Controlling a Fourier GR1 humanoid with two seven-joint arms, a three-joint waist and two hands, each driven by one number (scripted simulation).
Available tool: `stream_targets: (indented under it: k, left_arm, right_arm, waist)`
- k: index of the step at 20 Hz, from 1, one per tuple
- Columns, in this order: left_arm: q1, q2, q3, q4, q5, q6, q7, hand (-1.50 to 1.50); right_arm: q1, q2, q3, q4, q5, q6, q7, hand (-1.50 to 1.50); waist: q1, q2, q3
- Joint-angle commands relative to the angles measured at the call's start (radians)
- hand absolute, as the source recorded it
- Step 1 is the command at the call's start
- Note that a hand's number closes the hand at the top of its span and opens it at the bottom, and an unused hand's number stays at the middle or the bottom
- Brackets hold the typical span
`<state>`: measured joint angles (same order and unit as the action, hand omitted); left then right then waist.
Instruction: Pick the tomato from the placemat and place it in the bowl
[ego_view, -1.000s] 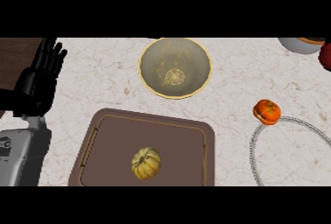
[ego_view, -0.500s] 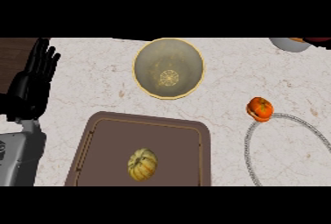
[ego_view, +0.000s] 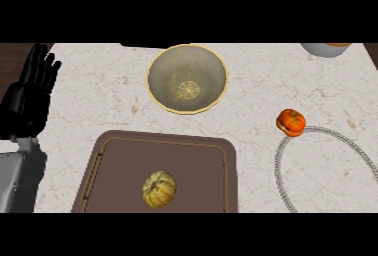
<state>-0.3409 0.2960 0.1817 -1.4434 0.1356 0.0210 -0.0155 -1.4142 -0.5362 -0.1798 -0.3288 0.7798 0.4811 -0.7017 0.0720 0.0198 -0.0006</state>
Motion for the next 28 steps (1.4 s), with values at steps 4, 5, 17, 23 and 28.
stream_targets:
  k: [4,5,17,23,28]
  left_arm:
    - [0.044,0.023,0.016,-0.017,0.021,-0.034,0.018,0.0]
    - [0.027,0.009,0.02,0.038,-0.01,-0.009,-0.054,0.0]
    - [0.072,-0.009,0.005,-0.068,-0.012,0.009,0.009,0.0]
    - [0.075,0.006,0.024,-0.039,0.016,-0.033,-0.009,0.0]
    - [0.053,-0.025,-0.006,-0.055,-0.014,0.01,0.018,0.0]
  right_arm:
    - [-0.082,0.181,0.059,0.039,0.025,0.048,0.044,1.5]
    - [-0.064,0.183,0.064,0.047,0.023,0.07,0.019,1.5]
    - [0.034,0.431,0.141,0.05,0.102,-0.196,0.149,1.5]
    - [0.048,0.525,0.108,0.143,0.098,-0.298,0.336,1.5]
    - [0.088,0.527,0.056,0.193,0.047,-0.257,0.291,-1.5]
  waist:
    - [-0.014,-0.008,0.0]
    - [-0.031,-0.006,0.0]
    - [-0.039,-0.012,0.0]
    - [-0.023,-0.002,0.0]
    - [-0.013,0.003,0.001]
